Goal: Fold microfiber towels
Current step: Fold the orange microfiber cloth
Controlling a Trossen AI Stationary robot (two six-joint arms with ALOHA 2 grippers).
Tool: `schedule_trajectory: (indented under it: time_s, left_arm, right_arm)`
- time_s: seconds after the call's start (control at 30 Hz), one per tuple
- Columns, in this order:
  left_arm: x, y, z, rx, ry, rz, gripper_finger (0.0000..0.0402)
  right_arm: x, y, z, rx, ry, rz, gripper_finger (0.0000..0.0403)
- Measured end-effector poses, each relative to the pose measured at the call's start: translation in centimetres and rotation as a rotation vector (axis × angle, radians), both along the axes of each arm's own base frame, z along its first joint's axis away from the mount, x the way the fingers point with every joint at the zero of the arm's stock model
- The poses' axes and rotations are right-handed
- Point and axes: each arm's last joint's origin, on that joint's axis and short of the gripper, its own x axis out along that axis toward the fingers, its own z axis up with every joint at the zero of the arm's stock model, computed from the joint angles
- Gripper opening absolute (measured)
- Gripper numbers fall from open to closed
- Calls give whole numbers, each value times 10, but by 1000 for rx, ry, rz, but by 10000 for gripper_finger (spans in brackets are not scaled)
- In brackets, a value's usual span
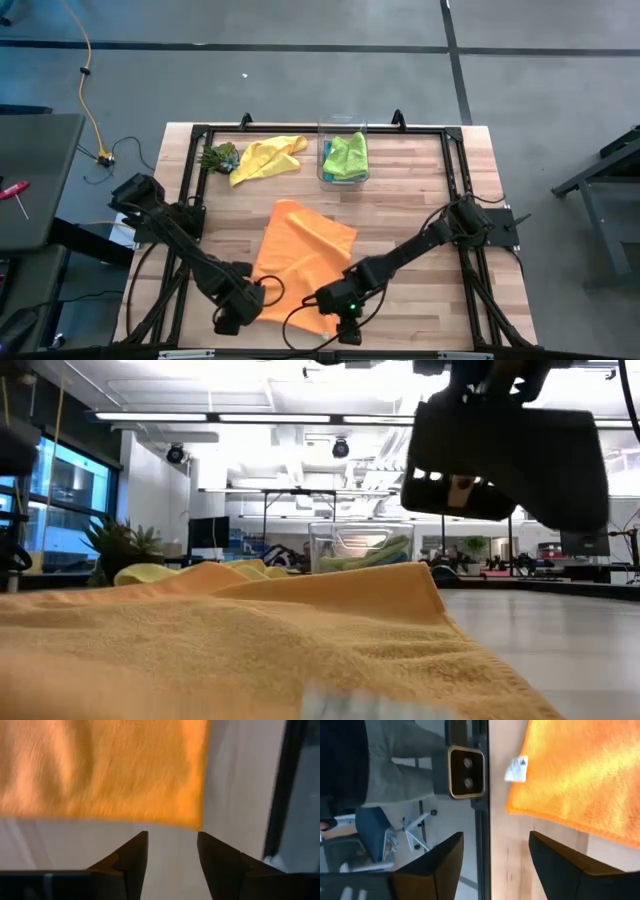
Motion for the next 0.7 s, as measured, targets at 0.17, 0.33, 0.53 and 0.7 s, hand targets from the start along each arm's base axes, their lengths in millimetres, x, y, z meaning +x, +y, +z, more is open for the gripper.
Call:
schedule_trajectory:
  time_s: [0.17, 0.33, 0.53, 0.7]
  left_arm:
    - [-24, 0, 6, 27, -14, -34, 176]
    - [-51, 2, 3, 21, -40, 3, 176]
    - [-55, 6, 3, -33, -279, 155, 175]
    - [-41, 12, 4, -24, -534, 283, 175]
  right_arm:
    - [-8, -5, 4, -50, 23, 56, 220]
    - [-27, -18, 24, -207, 23, 118, 220]
    - [-59, -55, 52, -450, -16, 111, 219]
    - [-96, -106, 37, -387, 20, -250, 188]
